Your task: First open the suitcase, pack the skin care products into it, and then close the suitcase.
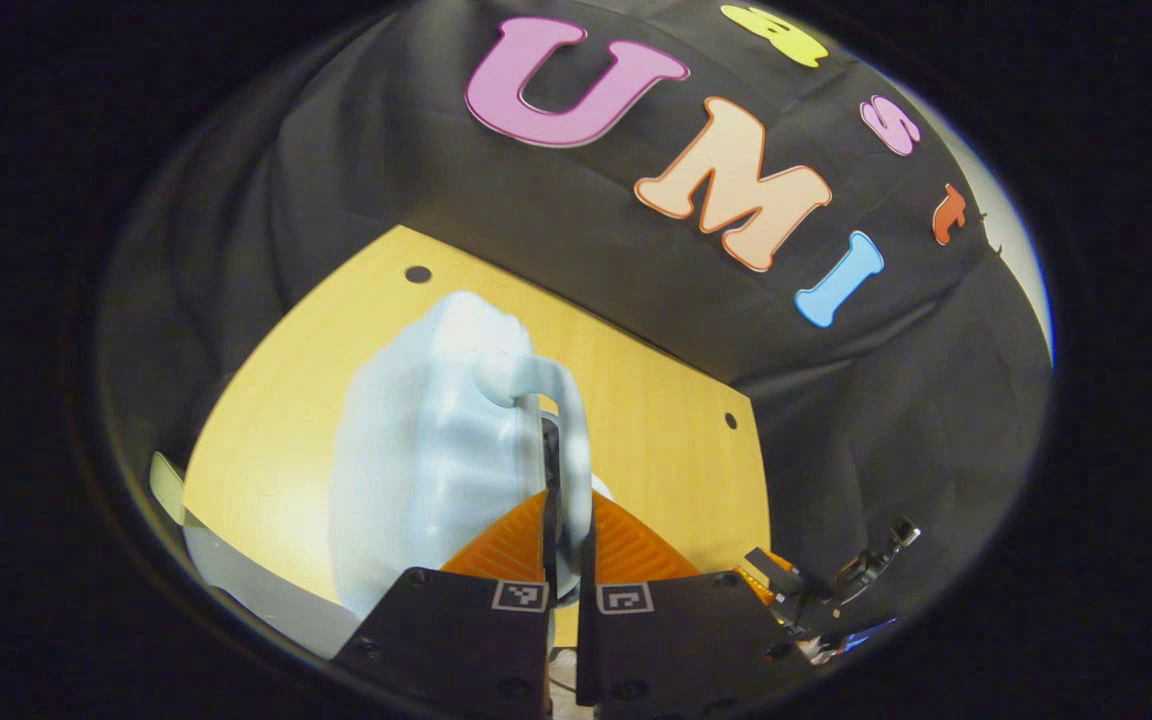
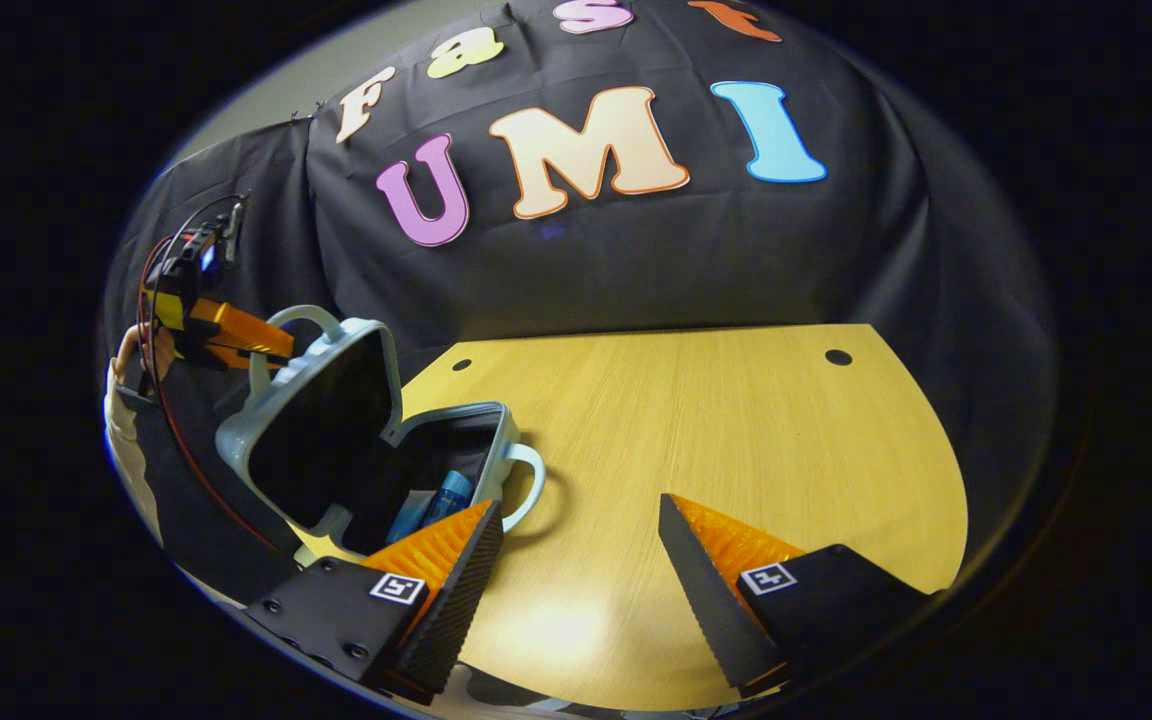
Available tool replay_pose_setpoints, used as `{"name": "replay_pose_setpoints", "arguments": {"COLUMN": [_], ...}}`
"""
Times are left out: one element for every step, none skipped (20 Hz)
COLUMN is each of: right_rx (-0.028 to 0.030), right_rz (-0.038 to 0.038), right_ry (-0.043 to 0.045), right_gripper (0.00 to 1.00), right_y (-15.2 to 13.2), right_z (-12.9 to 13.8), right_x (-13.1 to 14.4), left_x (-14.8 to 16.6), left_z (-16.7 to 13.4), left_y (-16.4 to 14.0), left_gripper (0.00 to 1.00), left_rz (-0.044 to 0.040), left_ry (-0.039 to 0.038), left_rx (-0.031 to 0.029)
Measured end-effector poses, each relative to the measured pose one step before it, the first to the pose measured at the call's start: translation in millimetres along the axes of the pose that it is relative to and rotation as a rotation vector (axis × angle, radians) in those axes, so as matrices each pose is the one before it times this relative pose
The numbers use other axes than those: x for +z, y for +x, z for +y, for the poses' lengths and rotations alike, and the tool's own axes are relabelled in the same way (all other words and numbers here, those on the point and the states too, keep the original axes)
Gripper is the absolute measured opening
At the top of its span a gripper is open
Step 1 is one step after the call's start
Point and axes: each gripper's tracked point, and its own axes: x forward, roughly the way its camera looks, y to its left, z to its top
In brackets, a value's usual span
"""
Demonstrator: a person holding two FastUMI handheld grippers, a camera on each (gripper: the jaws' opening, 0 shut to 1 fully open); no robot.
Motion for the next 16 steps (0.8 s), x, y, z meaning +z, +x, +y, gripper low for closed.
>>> {"name": "replay_pose_setpoints", "arguments": {"right_rx": [-0.00384, -0.00486, -0.00549, -0.0071, -0.00908, -0.00921, -0.009, -0.00894, -0.01055, -0.00992, -0.0108, -0.00863, -0.00905, -0.00561, -0.00599, -0.00594], "right_rz": [-0.00843, -0.01212, -0.0107, -0.00914, -0.01111, -0.01033, -0.0087, -0.00922, -0.00895, -0.00988, -0.00838, -0.00594, -0.00847, -0.00823, -0.01062, -0.00984], "right_ry": [-0.00086, 0.00071, 0.00253, 0.00439, 0.00563, 0.00697, 0.00749, 0.00522, 0.00453, 0.00418, 0.0071, 0.00868, 0.00866, 0.00752, 0.00514, 0.00355], "right_gripper": [0.98, 0.98, 0.98, 0.98, 0.98, 0.98, 0.98, 0.98, 0.98, 0.98, 0.98, 0.98, 0.98, 0.98, 0.98, 0.98], "right_y": [-4.57, -6.9, -4.6, -5.16, -5.01, -5.36, -5.09, -5.49, -3.92, -4.29, -3.58, -2.19, -2.18, -2.67, -2.02, -2.04], "right_z": [-3.97, -3.94, -2.96, -2.81, -3.32, -2.88, -2.45, -2.43, -2.41, -2.68, -3.8, -3.27, -3.53, -3.12, -3.64, -4.19], "right_x": [1.69, 1.92, 2.03, 1.96, 0.85, 1.0, 0.33, 1.41, 1.17, 0.96, 1.27, -0.07, 1.52, 2.6, 2.94, 1.93], "left_x": [-6.13, -7.87, -7.55, -8.66, -7.58, -9.93, -9.86, -10.72, -7.47, -5.38, -5.96, -6.44, -6.31, -3.65, -3.41, -3.43], "left_z": [-6.58, -5.46, -4.87, -4.66, -6.74, -4.39, -3.62, -2.86, -1.88, -0.37, 2.27, 1.7, -0.02, -0.07, 1.48, 0.81], "left_y": [11.52, 14.99, 12.83, 11.19, 12.25, 13.49, 15.11, 14.56, 14.76, 14.07, 12.41, 11.2, 10.31, 7.33, 5.11, 5.24], "left_gripper": [0.04, 0.04, 0.04, 0.04, 0.05, 0.05, 0.05, 0.05, 0.05, 0.06, 0.05, 0.06, 0.05, 0.06, 0.06, 0.06], "left_rz": [0.01298, 0.01368, 0.01739, 0.01992, 0.02526, 0.02807, 0.0305, 0.03257, 0.02564, 0.02542, 0.02242, 0.02442, 0.02313, 0.01813, 0.01559, 0.01006], "left_ry": [-0.00202, 0.00769, 0.01238, 0.00895, 0.00756, 0.00722, 0.01023, 0.016, 0.0207, 0.02621, 0.02621, 0.02363, 0.01622, 0.01381, 0.01443, 0.01687], "left_rx": [-0.00909, -0.00795, -0.00285, 0.00055, 0.00244, 0.00549, 0.01088, 0.01503, 0.02002, 0.02252, 0.02364, 0.02261, 0.02017, 0.01992, 0.02221, 0.02546]}}
